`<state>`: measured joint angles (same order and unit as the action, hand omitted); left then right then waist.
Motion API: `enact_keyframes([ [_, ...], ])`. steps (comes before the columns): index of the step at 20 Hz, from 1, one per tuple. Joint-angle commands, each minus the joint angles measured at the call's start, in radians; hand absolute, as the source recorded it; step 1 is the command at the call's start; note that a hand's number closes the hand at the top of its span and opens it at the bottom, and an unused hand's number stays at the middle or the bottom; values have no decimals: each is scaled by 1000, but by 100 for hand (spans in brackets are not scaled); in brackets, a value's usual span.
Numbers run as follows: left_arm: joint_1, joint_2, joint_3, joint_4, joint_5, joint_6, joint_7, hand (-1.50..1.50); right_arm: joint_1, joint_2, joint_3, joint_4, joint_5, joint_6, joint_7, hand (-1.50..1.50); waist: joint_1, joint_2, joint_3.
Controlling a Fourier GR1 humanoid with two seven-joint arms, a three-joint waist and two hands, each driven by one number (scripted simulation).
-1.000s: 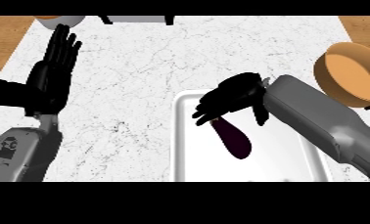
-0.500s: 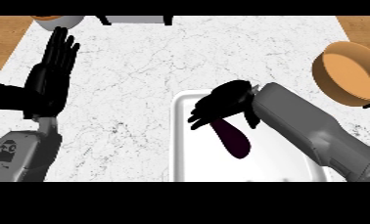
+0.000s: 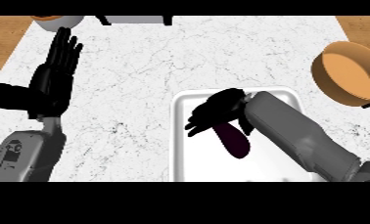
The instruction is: Pick the eggplant from the tray and place it in the pot
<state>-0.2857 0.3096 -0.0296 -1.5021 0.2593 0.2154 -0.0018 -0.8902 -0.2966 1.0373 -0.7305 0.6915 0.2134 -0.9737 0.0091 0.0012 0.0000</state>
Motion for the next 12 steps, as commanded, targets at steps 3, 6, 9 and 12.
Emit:
enact_keyframes([
  [3,-29,-13,3,9,-33,18,41,0,66,19,-9,-33,49,55,-54,-150,-10,-2,0],
  [6,-9,-10,10,-20,-14,-3,39,0,65,90,33,31,90,-1,-101,150,3,1,0],
  [9,16,-2,24,-44,-11,-10,26,0,100,33,36,-27,87,-63,-188,150,0,-1,0],
  [12,31,-30,6,-16,-17,-26,-12,0,99,74,23,-31,77,-63,-180,150,-1,1,0],
])
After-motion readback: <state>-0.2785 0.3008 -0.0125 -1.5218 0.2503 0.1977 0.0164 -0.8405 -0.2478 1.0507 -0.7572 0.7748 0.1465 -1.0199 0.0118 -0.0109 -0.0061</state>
